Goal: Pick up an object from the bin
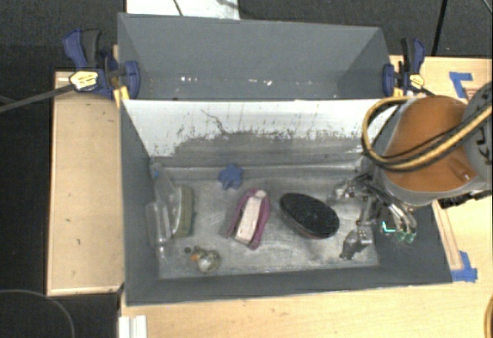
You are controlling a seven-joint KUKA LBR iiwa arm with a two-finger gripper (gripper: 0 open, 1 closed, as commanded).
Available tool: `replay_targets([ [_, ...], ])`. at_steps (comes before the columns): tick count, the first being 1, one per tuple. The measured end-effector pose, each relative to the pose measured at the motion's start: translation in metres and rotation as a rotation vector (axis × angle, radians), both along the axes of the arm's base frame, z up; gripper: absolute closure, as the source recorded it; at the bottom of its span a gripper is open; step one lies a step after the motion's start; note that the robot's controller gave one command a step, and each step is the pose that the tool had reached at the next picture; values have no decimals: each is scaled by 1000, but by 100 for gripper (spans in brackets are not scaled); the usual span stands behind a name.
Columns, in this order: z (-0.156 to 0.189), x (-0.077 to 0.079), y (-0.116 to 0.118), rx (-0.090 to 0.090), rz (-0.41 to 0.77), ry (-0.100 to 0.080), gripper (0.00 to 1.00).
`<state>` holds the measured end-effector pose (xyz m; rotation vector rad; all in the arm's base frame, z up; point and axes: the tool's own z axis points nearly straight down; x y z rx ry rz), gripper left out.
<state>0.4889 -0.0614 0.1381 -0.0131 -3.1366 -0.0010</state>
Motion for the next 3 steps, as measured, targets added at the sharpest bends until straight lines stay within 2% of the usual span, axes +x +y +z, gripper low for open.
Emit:
replay_targets([
  [1, -66, 23, 67, 3, 54, -10, 0],
  [2, -62, 23, 63, 0, 51, -13, 100],
  [3, 84, 7, 45, -2, 146, -14, 100],
])
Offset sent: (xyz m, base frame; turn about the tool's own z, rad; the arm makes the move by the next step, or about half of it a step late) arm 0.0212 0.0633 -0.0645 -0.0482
